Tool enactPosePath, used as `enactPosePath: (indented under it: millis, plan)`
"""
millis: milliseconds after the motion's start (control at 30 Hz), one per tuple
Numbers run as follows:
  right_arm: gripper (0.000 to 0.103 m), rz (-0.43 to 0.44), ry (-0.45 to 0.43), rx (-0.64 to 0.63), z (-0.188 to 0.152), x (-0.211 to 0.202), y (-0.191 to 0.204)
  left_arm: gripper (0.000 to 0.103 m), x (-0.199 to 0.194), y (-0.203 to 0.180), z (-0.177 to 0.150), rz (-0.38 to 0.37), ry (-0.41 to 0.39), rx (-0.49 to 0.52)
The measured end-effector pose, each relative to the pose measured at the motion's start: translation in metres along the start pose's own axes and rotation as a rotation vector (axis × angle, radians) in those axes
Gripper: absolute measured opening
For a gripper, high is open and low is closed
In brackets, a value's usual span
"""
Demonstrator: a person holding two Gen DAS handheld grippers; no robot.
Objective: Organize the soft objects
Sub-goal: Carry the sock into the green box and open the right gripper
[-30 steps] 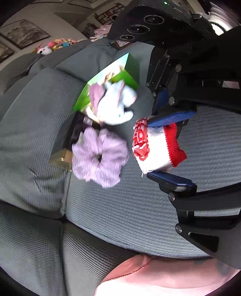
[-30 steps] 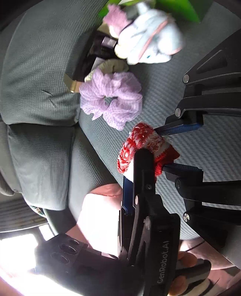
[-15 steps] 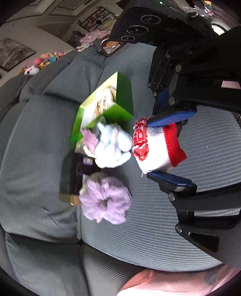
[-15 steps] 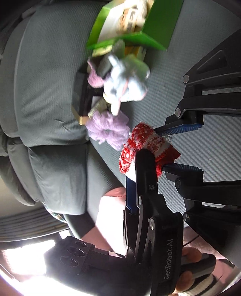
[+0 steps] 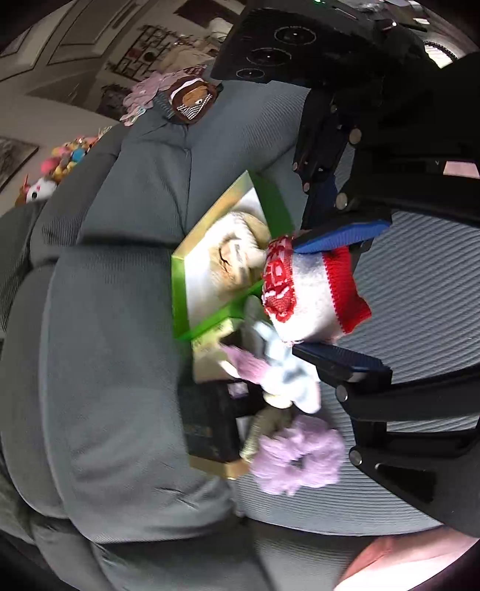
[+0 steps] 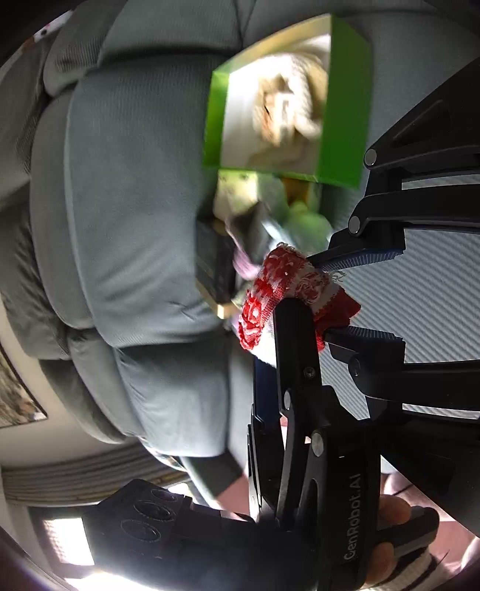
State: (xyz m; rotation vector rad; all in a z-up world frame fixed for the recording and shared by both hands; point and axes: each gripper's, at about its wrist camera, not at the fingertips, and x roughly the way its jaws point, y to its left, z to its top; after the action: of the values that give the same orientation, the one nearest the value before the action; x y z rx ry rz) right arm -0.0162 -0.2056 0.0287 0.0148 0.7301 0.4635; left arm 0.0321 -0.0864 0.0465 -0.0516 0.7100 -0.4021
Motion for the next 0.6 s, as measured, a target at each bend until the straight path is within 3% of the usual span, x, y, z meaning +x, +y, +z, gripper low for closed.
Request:
enactPosePath:
  millis: [167, 600]
  plan:
    - [0.031, -0.01, -0.045, 0.005, 0.011, -0.009, -0.013, 0.048, 0.007, -0.007, 0.019, 0.003, -0.008, 0.018]
    - [0.031, -0.11, -0.107, 0.055, 0.028, -0.027, -0.069, 0.048, 0.055, -0.038, 0.064, -0.108, 0.019, 0.035]
